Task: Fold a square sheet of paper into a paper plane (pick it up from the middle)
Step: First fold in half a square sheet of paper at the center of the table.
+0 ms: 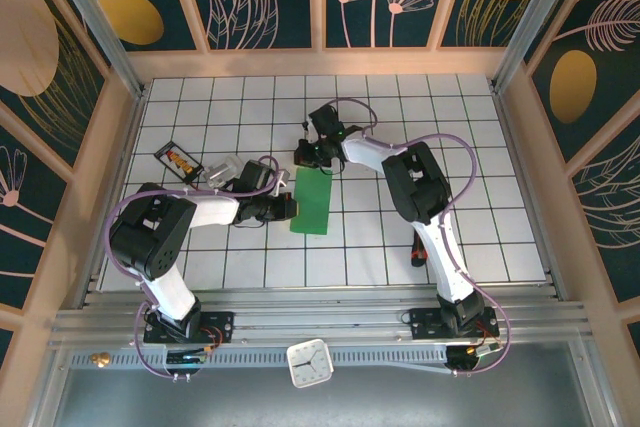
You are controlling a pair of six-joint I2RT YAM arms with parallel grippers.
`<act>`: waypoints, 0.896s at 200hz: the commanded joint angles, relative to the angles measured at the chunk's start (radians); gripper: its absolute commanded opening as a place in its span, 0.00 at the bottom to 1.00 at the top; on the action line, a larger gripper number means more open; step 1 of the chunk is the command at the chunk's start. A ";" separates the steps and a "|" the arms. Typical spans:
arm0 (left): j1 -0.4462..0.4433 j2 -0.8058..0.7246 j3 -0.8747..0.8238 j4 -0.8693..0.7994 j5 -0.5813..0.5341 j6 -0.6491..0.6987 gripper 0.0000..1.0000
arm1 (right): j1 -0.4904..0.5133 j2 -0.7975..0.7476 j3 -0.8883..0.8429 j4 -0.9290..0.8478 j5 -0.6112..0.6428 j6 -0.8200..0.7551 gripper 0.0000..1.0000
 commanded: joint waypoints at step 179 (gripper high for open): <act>0.003 0.047 -0.060 -0.255 -0.072 0.019 0.00 | 0.039 -0.172 -0.333 0.196 -0.054 0.015 0.00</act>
